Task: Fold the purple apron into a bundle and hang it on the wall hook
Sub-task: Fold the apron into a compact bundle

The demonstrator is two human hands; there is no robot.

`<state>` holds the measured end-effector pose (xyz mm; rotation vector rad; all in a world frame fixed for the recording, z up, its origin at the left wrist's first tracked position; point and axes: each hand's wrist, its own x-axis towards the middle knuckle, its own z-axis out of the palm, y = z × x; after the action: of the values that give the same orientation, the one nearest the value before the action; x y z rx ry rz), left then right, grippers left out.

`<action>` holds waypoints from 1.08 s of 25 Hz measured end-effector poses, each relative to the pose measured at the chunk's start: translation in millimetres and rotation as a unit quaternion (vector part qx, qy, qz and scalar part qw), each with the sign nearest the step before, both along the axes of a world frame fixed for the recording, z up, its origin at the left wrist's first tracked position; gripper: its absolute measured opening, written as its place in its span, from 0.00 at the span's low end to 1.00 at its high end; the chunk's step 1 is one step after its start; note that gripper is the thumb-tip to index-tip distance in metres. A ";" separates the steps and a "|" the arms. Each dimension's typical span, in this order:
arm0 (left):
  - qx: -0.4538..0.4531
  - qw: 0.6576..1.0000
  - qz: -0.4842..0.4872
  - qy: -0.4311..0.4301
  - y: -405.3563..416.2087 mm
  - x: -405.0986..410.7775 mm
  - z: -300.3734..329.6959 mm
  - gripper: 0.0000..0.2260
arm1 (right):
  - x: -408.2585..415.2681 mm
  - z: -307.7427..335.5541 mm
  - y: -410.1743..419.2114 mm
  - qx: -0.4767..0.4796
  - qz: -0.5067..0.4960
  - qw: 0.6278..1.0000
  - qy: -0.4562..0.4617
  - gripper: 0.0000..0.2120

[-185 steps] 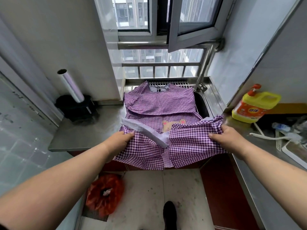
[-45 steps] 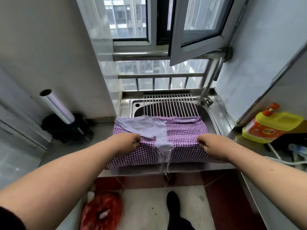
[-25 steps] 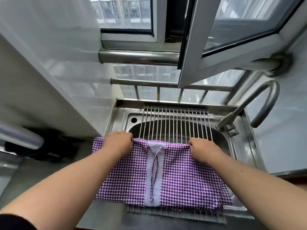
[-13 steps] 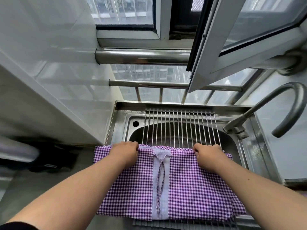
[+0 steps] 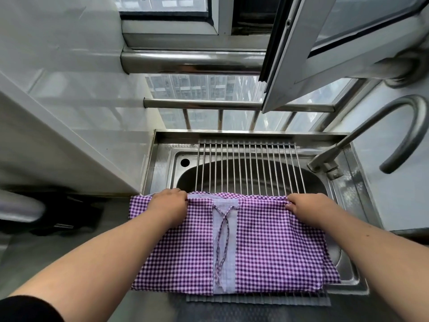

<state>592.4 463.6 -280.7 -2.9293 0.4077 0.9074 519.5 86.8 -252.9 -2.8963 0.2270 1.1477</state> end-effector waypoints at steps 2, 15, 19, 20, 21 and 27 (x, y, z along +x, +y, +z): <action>0.010 1.000 0.003 0.007 1.1 1.5 -1.6 0.14 | 1.5 -0.9 -3.0 -0.014 0.002 1.000 -0.006 0.15; -0.115 0.974 -0.190 -0.036 -48.8 -17.9 1.0 0.18 | 5.4 -12.3 127.1 0.173 0.150 0.960 -0.163 0.11; -0.082 0.980 -0.180 -0.025 -66.1 -9.5 -0.9 0.14 | 9.6 -22.9 121.2 0.217 0.050 0.969 -0.105 0.08; -0.075 0.980 -0.182 -0.031 -70.0 -6.8 -1.0 0.12 | 12.9 -21.8 117.5 0.252 -0.007 0.963 -0.095 0.10; -0.074 0.982 -0.173 -0.035 -73.4 -4.0 -1.3 0.12 | 17.9 -19.3 113.8 0.285 -0.068 0.952 -0.090 0.12; -0.203 0.968 0.114 0.097 -80.8 24.3 8.1 0.20 | 55.4 -0.4 94.9 0.338 -0.240 0.905 -0.090 0.21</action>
<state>616.7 382.8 -272.6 -3.3218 0.2989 1.2856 574.8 181.7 -253.4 -2.1389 0.4102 0.6825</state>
